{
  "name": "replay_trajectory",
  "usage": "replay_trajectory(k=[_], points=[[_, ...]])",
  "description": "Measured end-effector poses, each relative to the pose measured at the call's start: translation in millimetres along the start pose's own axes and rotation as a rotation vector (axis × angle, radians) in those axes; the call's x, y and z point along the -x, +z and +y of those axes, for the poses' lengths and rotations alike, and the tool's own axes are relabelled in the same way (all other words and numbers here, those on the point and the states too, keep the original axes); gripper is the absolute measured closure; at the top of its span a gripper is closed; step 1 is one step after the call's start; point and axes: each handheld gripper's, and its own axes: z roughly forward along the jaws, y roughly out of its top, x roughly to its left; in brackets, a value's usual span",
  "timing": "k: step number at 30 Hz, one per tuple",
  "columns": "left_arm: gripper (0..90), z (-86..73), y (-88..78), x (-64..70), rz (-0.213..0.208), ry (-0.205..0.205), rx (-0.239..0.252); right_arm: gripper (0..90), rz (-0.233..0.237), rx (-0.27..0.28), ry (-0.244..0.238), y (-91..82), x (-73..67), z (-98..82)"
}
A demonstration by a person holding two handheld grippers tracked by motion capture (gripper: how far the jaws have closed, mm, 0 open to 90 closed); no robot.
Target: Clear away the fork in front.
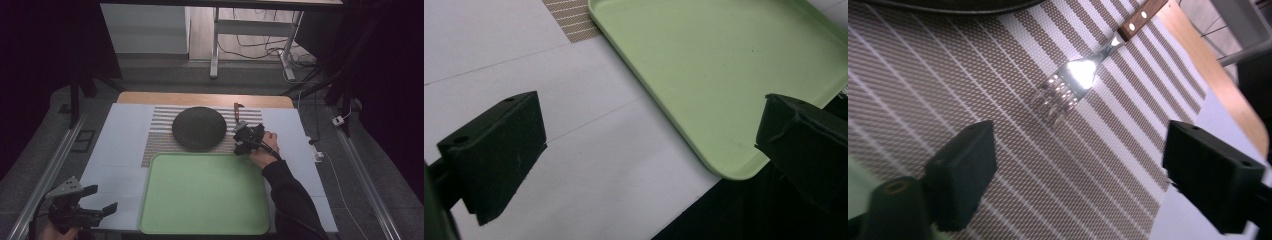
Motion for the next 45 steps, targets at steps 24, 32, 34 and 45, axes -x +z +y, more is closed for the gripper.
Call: replay_trajectory(k=[24, 32, 34, 45], points=[[0.0, 0.2, 0.2, -0.1, -0.006, 0.004, -0.005, 62.2, -0.033, -0.030, -0.258, 20.4, -11.7, 15.9], [0.0, 0.3, 0.2, 0.1, -0.008, 0.008, -0.005, 80.2, -0.051, -0.055, -0.345, 21.3, -21.2, 16.5], [0.0, 0.3, 0.2, 0.0, -0.009, 0.008, -0.005, 83.0, -0.068, -0.048, -0.384, 22.4, -24.4, 15.1], [0.0, 0.4, 0.2, 0.3, -0.008, 0.011, -0.006, 90.0, -0.194, -0.031, -0.459, 15.1, -32.3, 11.5]])
